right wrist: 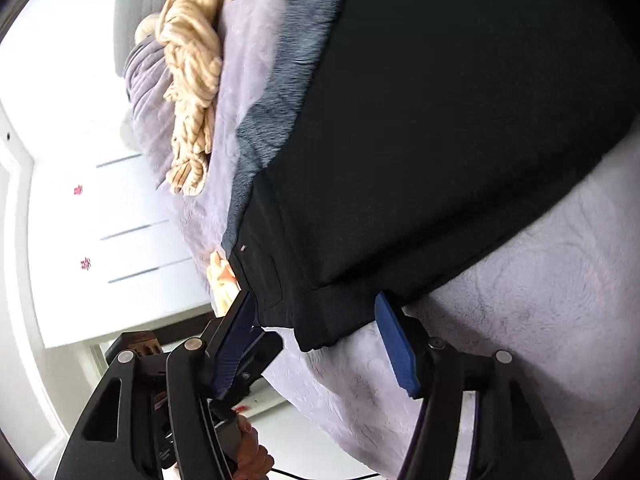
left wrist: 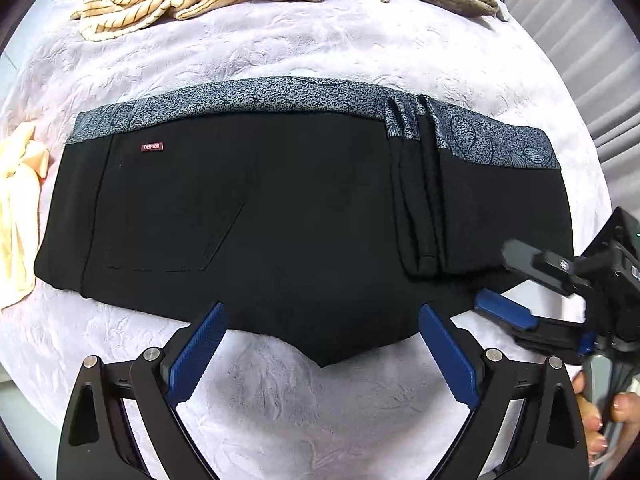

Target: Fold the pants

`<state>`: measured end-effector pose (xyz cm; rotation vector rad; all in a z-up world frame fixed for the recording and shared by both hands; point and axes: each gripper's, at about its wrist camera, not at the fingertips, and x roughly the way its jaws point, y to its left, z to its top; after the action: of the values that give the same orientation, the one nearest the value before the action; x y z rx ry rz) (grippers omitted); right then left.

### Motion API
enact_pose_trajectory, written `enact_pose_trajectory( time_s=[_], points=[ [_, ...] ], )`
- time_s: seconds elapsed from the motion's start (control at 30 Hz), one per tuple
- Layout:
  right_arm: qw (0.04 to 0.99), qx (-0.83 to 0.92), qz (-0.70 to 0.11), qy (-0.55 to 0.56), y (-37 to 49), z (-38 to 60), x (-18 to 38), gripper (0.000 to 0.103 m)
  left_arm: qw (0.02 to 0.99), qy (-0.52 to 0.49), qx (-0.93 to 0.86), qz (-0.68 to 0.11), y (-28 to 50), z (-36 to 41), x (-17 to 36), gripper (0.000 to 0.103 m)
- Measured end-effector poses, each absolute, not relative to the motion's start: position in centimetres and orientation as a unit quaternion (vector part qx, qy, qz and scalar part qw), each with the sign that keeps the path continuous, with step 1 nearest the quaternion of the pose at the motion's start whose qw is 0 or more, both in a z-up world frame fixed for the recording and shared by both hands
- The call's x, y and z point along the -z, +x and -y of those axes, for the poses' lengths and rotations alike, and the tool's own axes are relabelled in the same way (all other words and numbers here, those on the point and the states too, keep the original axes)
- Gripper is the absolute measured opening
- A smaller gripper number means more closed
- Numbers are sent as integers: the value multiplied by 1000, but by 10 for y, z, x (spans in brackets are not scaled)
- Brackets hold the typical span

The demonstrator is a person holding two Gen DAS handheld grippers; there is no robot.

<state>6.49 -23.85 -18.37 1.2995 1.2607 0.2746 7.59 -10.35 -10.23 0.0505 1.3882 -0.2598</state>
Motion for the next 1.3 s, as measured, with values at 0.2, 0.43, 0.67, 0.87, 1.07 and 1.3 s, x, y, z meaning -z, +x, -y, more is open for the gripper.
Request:
enact_pose_trajectory(
  time_s=[0.2,0.43,0.67,0.87,1.07,1.3],
  points=[
    [601,-106,-483,628,65,236,201,64,751,37,122,-648,66,110,106,97],
    [608,-77,-512,602,67,228,200,57,745,28,116,-657,60,94,113,97],
    [584,-75,-516,623,81,227,210,18,754,26,115,-646,56,81,103,97],
    [612,-82,-543,569,79,203,199,17,739,29,91,-667,55,75,118,97],
    [585,-114,-602,532,92,188,204,44,758,48,110,-641,70,100,105,97],
    [731,-130,-558,371,114,251,98,23,784,39,169,-596,111,166,84,97]
  ],
)
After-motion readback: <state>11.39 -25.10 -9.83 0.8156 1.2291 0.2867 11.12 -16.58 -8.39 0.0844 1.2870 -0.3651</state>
